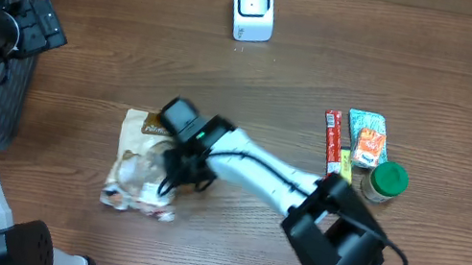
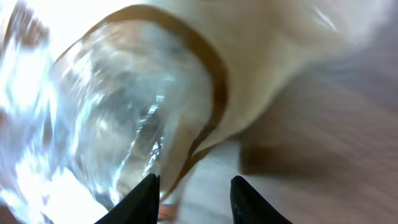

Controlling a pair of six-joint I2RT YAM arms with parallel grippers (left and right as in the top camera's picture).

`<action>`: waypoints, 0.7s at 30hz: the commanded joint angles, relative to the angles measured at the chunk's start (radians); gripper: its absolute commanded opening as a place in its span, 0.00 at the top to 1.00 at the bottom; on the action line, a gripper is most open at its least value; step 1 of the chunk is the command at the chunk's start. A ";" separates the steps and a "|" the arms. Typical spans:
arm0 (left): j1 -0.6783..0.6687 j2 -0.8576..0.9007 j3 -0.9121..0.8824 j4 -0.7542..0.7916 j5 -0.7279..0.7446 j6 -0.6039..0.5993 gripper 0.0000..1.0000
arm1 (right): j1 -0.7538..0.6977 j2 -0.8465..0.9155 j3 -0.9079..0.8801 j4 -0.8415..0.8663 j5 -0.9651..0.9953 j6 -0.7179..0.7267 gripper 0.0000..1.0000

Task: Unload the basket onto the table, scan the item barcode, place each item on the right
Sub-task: 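Open the right gripper and move it to the brown-labelled bag, then close the right gripper on the brown-labelled bag's edge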

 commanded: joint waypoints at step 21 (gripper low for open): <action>-0.002 0.004 0.017 0.000 0.004 0.008 0.00 | 0.007 -0.011 0.167 0.133 0.124 -0.074 0.58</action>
